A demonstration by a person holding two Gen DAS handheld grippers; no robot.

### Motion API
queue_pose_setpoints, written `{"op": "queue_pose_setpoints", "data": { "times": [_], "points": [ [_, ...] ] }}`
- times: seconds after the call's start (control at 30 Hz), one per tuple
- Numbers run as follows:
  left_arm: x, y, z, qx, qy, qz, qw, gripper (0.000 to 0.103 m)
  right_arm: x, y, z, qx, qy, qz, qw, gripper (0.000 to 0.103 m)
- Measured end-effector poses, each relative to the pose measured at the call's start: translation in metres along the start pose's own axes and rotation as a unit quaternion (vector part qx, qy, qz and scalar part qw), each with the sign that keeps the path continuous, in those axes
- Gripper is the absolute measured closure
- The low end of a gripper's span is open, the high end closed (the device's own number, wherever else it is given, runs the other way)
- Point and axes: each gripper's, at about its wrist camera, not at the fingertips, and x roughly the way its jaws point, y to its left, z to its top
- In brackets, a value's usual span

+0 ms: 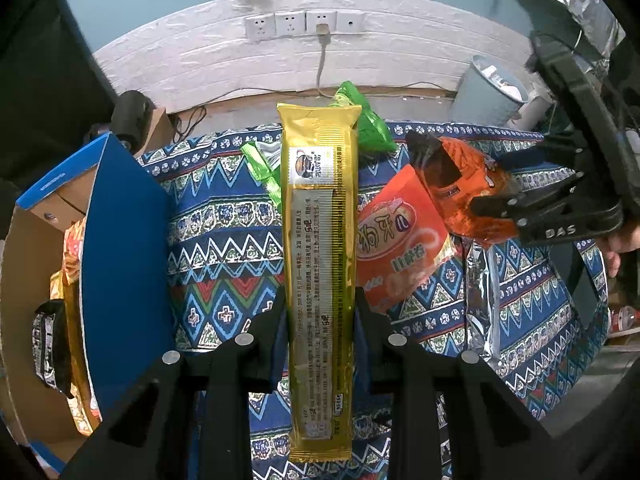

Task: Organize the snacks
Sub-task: 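Grasp the yellow bar with the left gripper while the right grasps the orange chip bag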

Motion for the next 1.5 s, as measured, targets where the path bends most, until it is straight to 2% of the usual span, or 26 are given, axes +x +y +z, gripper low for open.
{"op": "queue_pose_setpoints", "data": {
  "times": [0.2, 0.77, 1.07, 1.13, 1.2, 1.33, 1.5],
  "points": [
    [0.004, 0.000, 0.002, 0.002, 0.005, -0.006, 1.0000, 0.074, 0.013, 0.005, 0.005, -0.025, 0.012, -0.025, 0.999, 0.027],
    [0.010, 0.002, 0.004, -0.005, 0.016, -0.014, 0.9998, 0.074, 0.035, 0.021, 0.003, -0.082, 0.041, -0.062, 0.994, 0.019],
    [0.010, 0.005, 0.003, -0.011, 0.020, -0.014, 0.9996, 0.074, 0.039, 0.028, -0.001, -0.095, 0.032, -0.080, 0.992, 0.018],
    [0.008, 0.005, 0.003, -0.009, 0.018, -0.013, 0.9997, 0.074, 0.038, 0.025, 0.000, -0.088, 0.031, -0.070, 0.993, 0.022],
    [0.007, 0.004, 0.003, -0.008, 0.016, -0.013, 0.9998, 0.074, 0.034, 0.024, 0.000, -0.083, 0.030, -0.064, 0.994, 0.033],
    [0.006, 0.006, 0.002, -0.007, 0.015, -0.012, 0.9998, 0.074, 0.024, 0.023, -0.003, -0.072, 0.015, -0.056, 0.996, 0.043],
    [-0.001, 0.009, 0.001, -0.012, 0.010, -0.014, 0.9998, 0.074, 0.006, 0.024, -0.010, -0.052, -0.015, -0.053, 0.997, 0.064]
  ]
}}
